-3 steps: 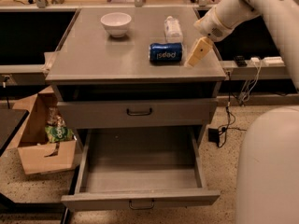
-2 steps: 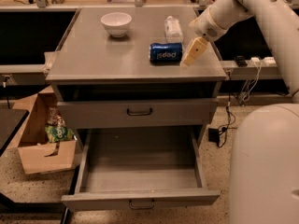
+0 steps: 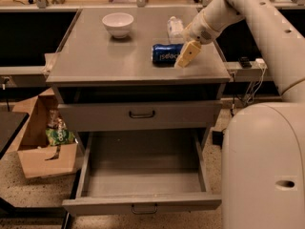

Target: Place pepsi can into middle drawer

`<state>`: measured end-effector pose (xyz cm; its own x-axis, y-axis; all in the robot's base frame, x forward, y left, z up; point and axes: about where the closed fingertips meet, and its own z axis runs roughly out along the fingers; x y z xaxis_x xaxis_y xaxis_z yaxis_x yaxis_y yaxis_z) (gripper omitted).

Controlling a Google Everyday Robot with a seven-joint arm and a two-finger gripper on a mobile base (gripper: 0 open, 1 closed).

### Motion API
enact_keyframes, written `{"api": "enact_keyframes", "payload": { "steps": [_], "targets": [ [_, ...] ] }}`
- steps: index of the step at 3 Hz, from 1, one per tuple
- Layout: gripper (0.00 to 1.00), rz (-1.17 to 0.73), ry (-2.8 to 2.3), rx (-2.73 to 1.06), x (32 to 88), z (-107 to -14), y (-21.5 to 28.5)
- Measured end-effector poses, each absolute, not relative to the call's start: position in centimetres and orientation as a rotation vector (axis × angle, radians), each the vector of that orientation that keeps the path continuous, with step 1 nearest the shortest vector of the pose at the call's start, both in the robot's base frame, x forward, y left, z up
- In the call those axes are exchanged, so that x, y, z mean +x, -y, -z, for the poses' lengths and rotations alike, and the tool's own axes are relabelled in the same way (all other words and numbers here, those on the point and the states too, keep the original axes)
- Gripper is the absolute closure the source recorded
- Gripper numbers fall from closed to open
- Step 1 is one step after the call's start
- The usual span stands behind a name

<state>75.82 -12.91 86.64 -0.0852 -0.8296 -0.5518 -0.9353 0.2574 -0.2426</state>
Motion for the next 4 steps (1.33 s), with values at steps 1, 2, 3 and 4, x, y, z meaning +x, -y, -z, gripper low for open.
{"api": "enact_keyframes", "payload": {
  "steps": [1, 2, 3, 4],
  "targets": [
    [0.38, -0.232, -1.938, -1.604, 76.0, -86.3, 12.5],
    [0.62, -0.254, -1.929, -1.625, 76.1, -85.7, 11.4],
    [0.85, -0.249, -1.871, -1.643, 75.9, -87.2, 10.7],
    [1.0, -0.209, -1.682, -1.614, 74.2, -93.7, 11.0]
  ]
}}
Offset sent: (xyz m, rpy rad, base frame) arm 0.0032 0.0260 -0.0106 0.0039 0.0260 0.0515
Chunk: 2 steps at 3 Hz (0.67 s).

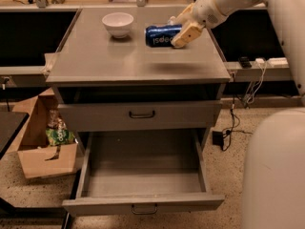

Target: Place pepsi can into middle drawer

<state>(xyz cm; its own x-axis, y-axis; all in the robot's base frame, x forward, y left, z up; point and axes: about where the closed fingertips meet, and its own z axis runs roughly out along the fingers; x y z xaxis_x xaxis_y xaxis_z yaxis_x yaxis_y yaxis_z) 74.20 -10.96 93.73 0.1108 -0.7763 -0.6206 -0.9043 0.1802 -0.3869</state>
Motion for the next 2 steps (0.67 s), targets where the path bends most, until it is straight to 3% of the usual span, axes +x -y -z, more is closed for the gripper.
{"api": "enact_keyframes", "payload": {
  "steps": [2],
  "targets": [
    [1.0, -0.196, -1.542, -1.581, 72.44, -98.22, 11.31]
  ]
}}
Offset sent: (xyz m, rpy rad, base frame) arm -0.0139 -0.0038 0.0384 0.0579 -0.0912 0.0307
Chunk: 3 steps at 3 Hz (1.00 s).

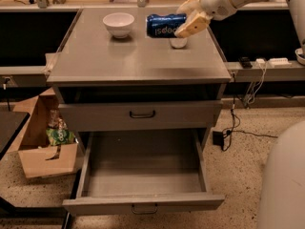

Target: Place pepsi can into middle drawer

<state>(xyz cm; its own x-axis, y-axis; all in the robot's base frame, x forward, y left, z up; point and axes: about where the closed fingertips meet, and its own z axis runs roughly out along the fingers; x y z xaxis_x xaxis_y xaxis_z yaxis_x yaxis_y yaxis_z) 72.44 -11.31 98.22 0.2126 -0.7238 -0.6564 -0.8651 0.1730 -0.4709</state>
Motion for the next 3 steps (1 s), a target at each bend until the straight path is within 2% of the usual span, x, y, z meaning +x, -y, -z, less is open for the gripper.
{"api": "enact_keyframes", "payload": {
  "steps": [1, 3],
  "targets": [
    [1.0, -0.237, -1.489, -1.697, 70.5, -96.0, 9.9],
    [1.0, -0.33, -1.257, -1.96, 60.8, -91.4, 6.4]
  ]
}}
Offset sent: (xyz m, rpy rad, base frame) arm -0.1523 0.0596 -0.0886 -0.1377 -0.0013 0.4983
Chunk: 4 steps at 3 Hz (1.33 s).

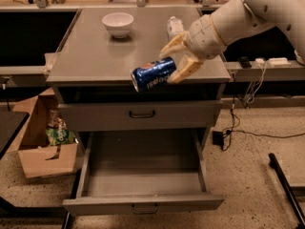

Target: Place pepsi can into middle drawer

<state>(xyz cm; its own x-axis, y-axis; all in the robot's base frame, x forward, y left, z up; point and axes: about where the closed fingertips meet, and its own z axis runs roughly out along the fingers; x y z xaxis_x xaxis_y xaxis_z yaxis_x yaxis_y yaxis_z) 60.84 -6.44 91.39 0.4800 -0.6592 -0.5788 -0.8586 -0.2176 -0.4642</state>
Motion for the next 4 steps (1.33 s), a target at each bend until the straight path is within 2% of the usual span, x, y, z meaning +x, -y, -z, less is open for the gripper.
{"api": "enact_keyframes", "payload": {
  "steps": [1, 3, 4],
  "targets": [
    [1.0, -0.445, -1.269, -2.011, 57.0, -86.8, 6.1],
    [1.0, -0.547, -1.299, -1.995, 55.9, -82.5, 5.4],
    [1.0, -0.597, -1.377, -1.911, 54.3, -77.1, 6.1]
  ]
}}
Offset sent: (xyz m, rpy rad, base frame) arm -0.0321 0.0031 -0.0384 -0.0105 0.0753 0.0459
